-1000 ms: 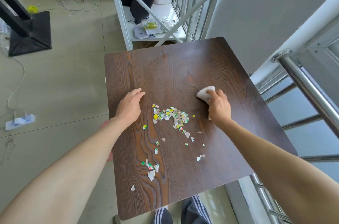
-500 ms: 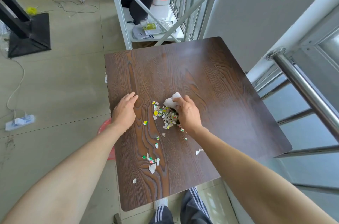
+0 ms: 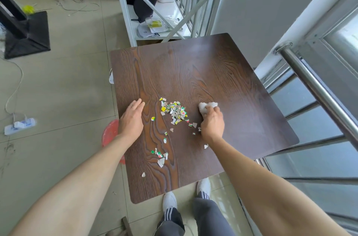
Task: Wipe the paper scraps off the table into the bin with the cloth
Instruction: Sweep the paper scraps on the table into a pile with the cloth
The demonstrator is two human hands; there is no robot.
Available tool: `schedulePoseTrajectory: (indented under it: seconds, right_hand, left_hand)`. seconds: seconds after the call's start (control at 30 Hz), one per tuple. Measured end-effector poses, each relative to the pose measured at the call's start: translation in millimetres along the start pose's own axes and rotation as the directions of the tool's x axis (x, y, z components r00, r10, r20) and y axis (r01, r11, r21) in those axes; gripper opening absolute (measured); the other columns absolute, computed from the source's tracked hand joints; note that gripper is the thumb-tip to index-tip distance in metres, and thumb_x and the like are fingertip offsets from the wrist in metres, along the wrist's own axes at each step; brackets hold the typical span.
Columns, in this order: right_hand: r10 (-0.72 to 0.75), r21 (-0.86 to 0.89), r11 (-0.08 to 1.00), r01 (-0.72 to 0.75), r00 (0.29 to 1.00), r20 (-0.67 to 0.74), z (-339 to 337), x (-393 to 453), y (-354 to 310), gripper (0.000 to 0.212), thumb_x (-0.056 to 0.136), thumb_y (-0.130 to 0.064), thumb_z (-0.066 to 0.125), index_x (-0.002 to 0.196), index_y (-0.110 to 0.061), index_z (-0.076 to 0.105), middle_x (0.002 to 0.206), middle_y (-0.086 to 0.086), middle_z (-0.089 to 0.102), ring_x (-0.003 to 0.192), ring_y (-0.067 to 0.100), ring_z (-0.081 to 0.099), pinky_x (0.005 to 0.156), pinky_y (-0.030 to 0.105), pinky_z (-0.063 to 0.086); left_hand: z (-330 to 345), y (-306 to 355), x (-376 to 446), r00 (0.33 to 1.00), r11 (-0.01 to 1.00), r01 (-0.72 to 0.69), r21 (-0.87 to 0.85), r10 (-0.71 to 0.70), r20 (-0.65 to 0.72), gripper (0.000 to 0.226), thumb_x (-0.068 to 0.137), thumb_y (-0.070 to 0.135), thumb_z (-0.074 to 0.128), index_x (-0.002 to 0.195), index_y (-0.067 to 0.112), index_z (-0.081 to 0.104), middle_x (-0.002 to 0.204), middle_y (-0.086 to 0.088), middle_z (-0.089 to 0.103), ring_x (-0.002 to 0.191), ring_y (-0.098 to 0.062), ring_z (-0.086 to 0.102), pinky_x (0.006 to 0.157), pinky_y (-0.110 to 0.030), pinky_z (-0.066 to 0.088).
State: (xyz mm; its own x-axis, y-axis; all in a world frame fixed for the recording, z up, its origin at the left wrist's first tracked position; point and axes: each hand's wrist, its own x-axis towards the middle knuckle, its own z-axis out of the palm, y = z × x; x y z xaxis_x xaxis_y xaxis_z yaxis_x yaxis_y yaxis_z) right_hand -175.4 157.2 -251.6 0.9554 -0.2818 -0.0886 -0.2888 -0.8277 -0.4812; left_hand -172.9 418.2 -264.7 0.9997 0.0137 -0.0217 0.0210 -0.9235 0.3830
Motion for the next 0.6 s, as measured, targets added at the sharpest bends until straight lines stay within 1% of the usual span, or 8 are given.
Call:
schedulePoseTrajectory:
  seconds: [0.07, 0.13, 0.2, 0.3, 0.37, 0.43, 0.5, 0.6]
  right_hand:
    - [-0.034, 0.013, 0.999, 0.033, 0.998, 0.044, 7, -1, -14, 0.042, 0.079, 0.001, 0.054, 0.12, -0.009, 0.056, 0.121, 0.012, 0.053, 0.109, 0.034, 0.049, 0.082, 0.04, 0.045]
    - [-0.092, 0.052, 0.995, 0.087, 0.991, 0.097, 10, 3, -25, 0.04, 0.083, -0.001, 0.051, 0.122, -0.011, 0.056, 0.122, 0.012, 0.053, 0.109, 0.034, 0.051, 0.084, 0.039, 0.044]
    - [-0.173, 0.111, 0.981, 0.157, 0.974, 0.144, 7, 6, -33, 0.039, 0.087, -0.002, 0.046, 0.124, -0.011, 0.056, 0.12, 0.014, 0.054, 0.105, 0.034, 0.054, 0.083, 0.038, 0.044]
    - [-0.239, 0.131, 0.966, 0.223, 0.964, 0.12, -8, 12, -31, 0.037, 0.087, -0.002, 0.044, 0.122, -0.009, 0.057, 0.114, 0.016, 0.056, 0.098, 0.037, 0.057, 0.08, 0.038, 0.046]
    - [-0.229, 0.103, 0.97, 0.218, 0.968, 0.103, -24, 17, -17, 0.037, 0.087, -0.003, 0.045, 0.122, -0.009, 0.056, 0.117, 0.016, 0.055, 0.101, 0.037, 0.057, 0.082, 0.039, 0.046]
    - [-0.189, 0.056, 0.981, 0.184, 0.977, 0.098, -41, 18, 5, 0.038, 0.088, -0.004, 0.045, 0.124, -0.012, 0.054, 0.12, 0.015, 0.054, 0.102, 0.037, 0.057, 0.085, 0.04, 0.047]
    - [-0.137, 0.017, 0.991, 0.136, 0.986, 0.1, -57, 11, 28, 0.038, 0.089, -0.004, 0.046, 0.125, -0.013, 0.053, 0.122, 0.014, 0.053, 0.104, 0.036, 0.057, 0.087, 0.041, 0.047]
    - [-0.022, -0.041, 0.999, 0.028, 0.992, 0.128, -66, -12, 56, 0.04, 0.087, -0.002, 0.046, 0.126, -0.012, 0.049, 0.124, 0.016, 0.05, 0.107, 0.037, 0.055, 0.086, 0.041, 0.046]
  left_hand:
    - [1, 1, 1, 1.0, 1.0, 0.003, -0.006, -0.003, 0.001, 0.059, 0.089, -0.012, 0.037, 0.142, 0.011, 0.036, 0.154, -0.002, 0.03, 0.143, -0.02, 0.024, 0.115, -0.04, 0.028]
    - [1, 1, 2, 1.0, 1.0, 0.0, 0.0, 0.0, 0.01, 0.059, 0.089, -0.012, 0.037, 0.143, 0.012, 0.034, 0.154, -0.002, 0.029, 0.143, -0.019, 0.022, 0.116, -0.04, 0.027]
    - [-1, 2, 2, 1.0, 1.0, 0.003, 0.004, -0.004, 0.022, 0.06, 0.089, -0.012, 0.038, 0.144, 0.013, 0.033, 0.155, -0.001, 0.028, 0.144, -0.019, 0.021, 0.116, -0.04, 0.027]
    - [-6, 6, 1, 0.999, 1.0, 0.012, 0.017, -0.013, 0.038, 0.061, 0.088, -0.012, 0.04, 0.144, 0.012, 0.033, 0.155, -0.003, 0.027, 0.143, -0.02, 0.022, 0.116, -0.039, 0.027]
    - [-10, 10, -3, 0.998, 0.999, 0.037, 0.019, -0.038, 0.042, 0.06, 0.088, -0.012, 0.04, 0.143, 0.011, 0.034, 0.154, -0.005, 0.028, 0.142, -0.022, 0.025, 0.115, -0.038, 0.028]
    - [-12, 13, -11, 0.997, 0.998, 0.06, 0.022, -0.061, 0.04, 0.058, 0.088, -0.012, 0.038, 0.141, 0.009, 0.038, 0.153, -0.006, 0.031, 0.14, -0.024, 0.029, 0.113, -0.038, 0.028]
    - [-13, 14, -23, 0.997, 0.998, 0.063, 0.029, -0.064, 0.031, 0.056, 0.087, -0.013, 0.038, 0.139, 0.009, 0.042, 0.151, -0.006, 0.035, 0.137, -0.026, 0.034, 0.111, -0.041, 0.032]
    - [-12, 16, -41, 0.997, 0.997, 0.072, 0.039, -0.073, 0.017, 0.054, 0.086, -0.013, 0.038, 0.135, 0.009, 0.046, 0.147, -0.005, 0.04, 0.133, -0.026, 0.038, 0.107, -0.043, 0.037]
